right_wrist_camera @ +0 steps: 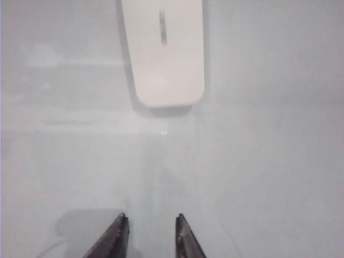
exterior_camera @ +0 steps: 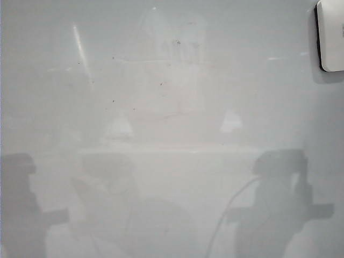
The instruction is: Grab the whiteboard eraser that is attached to the surface of the whiteboard and use it to clean the writing on the whiteboard.
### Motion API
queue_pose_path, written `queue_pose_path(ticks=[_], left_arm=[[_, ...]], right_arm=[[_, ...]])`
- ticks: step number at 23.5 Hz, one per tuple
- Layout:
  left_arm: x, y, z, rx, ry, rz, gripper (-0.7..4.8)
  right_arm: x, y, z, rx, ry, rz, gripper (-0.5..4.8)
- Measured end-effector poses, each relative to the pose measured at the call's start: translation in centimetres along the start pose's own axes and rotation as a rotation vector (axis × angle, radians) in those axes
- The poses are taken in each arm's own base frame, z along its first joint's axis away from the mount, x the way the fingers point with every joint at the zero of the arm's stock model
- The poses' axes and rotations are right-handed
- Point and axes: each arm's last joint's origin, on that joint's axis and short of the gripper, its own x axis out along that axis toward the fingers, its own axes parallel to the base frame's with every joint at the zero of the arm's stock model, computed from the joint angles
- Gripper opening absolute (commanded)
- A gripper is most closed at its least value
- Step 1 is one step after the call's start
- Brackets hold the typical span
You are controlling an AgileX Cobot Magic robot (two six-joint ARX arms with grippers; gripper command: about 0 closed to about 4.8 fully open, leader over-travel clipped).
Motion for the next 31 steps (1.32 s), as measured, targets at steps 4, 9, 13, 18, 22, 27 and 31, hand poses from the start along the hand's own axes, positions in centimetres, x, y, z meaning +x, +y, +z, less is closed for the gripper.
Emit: queue_pose_path(ticks=[4,9,13,18,22,27,31], left_arm=[[0.0,0.0,0.0,0.0,0.0,0.0,-0.05],[0.0,0.0,0.0,0.0,0.0,0.0,-0.05],[0.0,0.0,0.0,0.0,0.0,-0.001,-0.05],[-0.1,0.0,-0.1,0.0,0.005,0.0,-0.05],[-0.1,0.0,-0.1,0.001,0.008,-0.004,-0.05],[-0.1,0.0,-0.1,0.001,0.008,-0.004,-0.05],[-0.1,0.0,-0.1,0.001,0.008,-0.004,-0.05]], right_arm=[[0.0,0.0,0.0,0.0,-0.001,0.0,1.31],[0.0,0.0,0.0,0.0,0.0,0.0,1.31],[-0.4,0.0,-0.1,0.0,-0.001,-0.001,1.31],[-0.4,-0.1,-1.1,-0.004,0.106,-0.003,1.31],[-0.5,-0.1,-1.7,-0.007,0.172,-0.005,1.31],[-0.5,-0.1,-1.7,-0.007,0.174,-0.005,1.31],[-0.5,-0.1,-1.8,-0.007,0.177,-0.005,1.31]])
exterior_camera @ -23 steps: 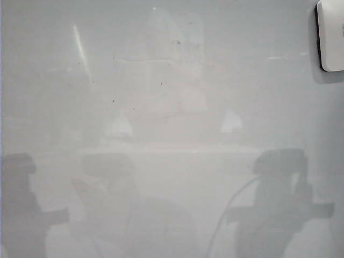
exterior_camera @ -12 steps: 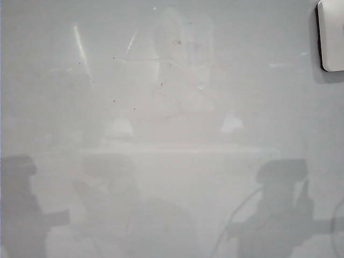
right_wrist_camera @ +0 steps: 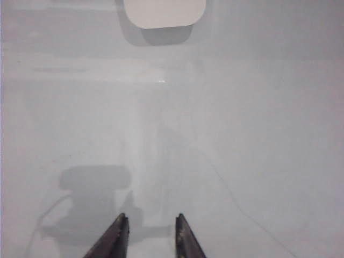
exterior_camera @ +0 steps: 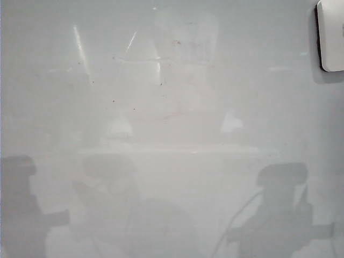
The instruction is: Grab the whiteboard eraser that is attached to the surface of the whiteboard and use it to clean the writing on the whiteboard.
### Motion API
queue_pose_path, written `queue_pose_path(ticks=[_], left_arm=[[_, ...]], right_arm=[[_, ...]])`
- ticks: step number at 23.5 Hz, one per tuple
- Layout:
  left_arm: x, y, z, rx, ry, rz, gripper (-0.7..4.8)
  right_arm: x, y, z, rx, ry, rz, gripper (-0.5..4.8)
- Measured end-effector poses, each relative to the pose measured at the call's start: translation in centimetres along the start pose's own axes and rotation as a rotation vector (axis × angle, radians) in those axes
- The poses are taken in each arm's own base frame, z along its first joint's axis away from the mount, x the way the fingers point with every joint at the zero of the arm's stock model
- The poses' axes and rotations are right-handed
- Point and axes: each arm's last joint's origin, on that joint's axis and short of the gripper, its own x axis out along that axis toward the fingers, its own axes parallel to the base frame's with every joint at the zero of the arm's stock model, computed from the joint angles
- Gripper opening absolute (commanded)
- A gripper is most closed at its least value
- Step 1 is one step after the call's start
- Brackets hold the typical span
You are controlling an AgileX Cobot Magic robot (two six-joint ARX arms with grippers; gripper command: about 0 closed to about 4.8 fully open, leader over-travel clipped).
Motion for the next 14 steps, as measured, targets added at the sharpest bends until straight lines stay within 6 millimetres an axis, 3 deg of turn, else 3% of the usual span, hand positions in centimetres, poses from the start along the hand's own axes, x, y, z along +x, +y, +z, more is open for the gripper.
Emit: queue_pose_path(ticks=[14], left_arm=[[-0.06,0.01,0.07,0.013,-0.01,0.001,-0.05]], right_arm=[[0.0,0.0,0.0,0.0,0.0,0.0,1.31]])
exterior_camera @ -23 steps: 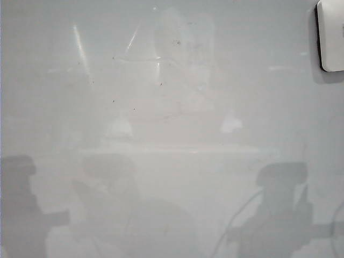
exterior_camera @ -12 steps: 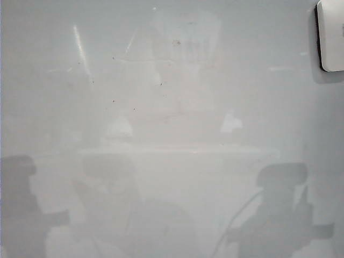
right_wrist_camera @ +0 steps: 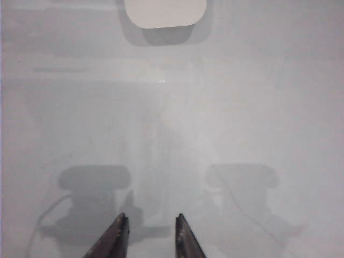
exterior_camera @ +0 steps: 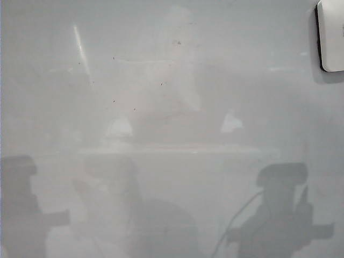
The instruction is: Grab the whiteboard eraser that is attached to the surface of the whiteboard and use it to clean the writing on the whiteboard.
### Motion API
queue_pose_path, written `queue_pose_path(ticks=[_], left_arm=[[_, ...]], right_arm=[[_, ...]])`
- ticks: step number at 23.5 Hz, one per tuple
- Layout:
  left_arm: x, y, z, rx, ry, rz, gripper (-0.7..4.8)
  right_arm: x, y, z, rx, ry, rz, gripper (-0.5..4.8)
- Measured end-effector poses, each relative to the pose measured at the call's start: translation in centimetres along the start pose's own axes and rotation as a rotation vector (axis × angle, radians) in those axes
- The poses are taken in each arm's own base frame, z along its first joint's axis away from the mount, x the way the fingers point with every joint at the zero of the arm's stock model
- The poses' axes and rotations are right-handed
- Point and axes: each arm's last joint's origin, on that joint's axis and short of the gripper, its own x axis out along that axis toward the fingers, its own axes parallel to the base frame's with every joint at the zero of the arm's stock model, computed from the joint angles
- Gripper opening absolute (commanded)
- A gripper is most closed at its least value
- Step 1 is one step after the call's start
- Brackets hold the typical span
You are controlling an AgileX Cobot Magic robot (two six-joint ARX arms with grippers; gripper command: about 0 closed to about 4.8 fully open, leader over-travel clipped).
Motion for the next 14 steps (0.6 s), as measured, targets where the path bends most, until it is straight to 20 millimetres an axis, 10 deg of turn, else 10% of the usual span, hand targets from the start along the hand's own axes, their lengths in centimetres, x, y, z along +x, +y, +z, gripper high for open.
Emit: queue_pose_path(ticks=[14], left_arm=[[-0.04,-0.37,-0.37,0.051,0.041,-0.202,-0.05]], right_arm=[[0.0,0.0,-0.01,0.0,0.001,0.0,1.31]])
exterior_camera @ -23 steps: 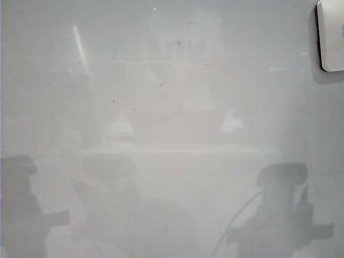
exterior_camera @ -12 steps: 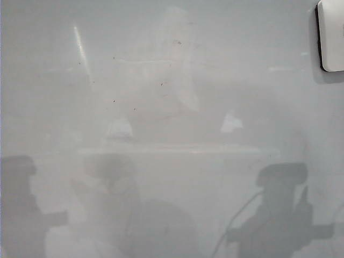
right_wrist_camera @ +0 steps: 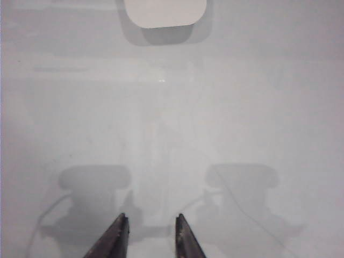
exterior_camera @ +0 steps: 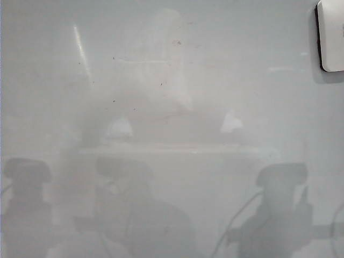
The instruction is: Grab the whiteboard eraser that is attached to the surface of the whiteboard and use it to clean the writing on the whiteboard.
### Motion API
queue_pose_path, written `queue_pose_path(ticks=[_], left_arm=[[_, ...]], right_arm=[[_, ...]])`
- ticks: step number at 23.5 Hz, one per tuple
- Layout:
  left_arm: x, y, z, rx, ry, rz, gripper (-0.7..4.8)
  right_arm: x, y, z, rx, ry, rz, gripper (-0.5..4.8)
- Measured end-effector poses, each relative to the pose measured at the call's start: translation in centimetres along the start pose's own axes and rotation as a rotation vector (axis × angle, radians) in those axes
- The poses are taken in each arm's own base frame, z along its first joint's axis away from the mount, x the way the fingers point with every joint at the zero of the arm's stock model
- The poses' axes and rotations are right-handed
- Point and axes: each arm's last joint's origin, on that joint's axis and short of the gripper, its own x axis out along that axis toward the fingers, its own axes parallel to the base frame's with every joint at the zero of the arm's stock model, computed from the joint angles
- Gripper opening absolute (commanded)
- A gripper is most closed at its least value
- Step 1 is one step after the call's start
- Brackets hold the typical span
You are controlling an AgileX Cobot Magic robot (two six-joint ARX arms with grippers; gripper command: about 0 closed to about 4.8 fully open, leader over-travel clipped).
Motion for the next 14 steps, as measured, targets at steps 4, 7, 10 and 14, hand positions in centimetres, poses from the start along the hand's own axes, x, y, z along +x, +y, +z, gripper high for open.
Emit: queue_pose_path(ticks=[4,7,10,14], left_arm=[[0.0,0.04,-0.02,-0.011,0.002,0.014,-0.05],[0.0,0.09,-0.02,-0.026,0.001,0.032,-0.05],[0.0,0.09,-0.02,-0.027,0.002,0.031,-0.05],[0.0,0.09,-0.02,-0.027,0.002,0.032,-0.05]], right_arm=[[0.0,0.0,0.0,0.0,0.0,0.0,1.31],[0.0,0.0,0.0,0.0,0.0,0.0,1.31],[0.0,0.0,0.0,0.0,0.0,0.0,1.31],[0.0,0.0,0.0,0.0,0.0,0.0,1.31]])
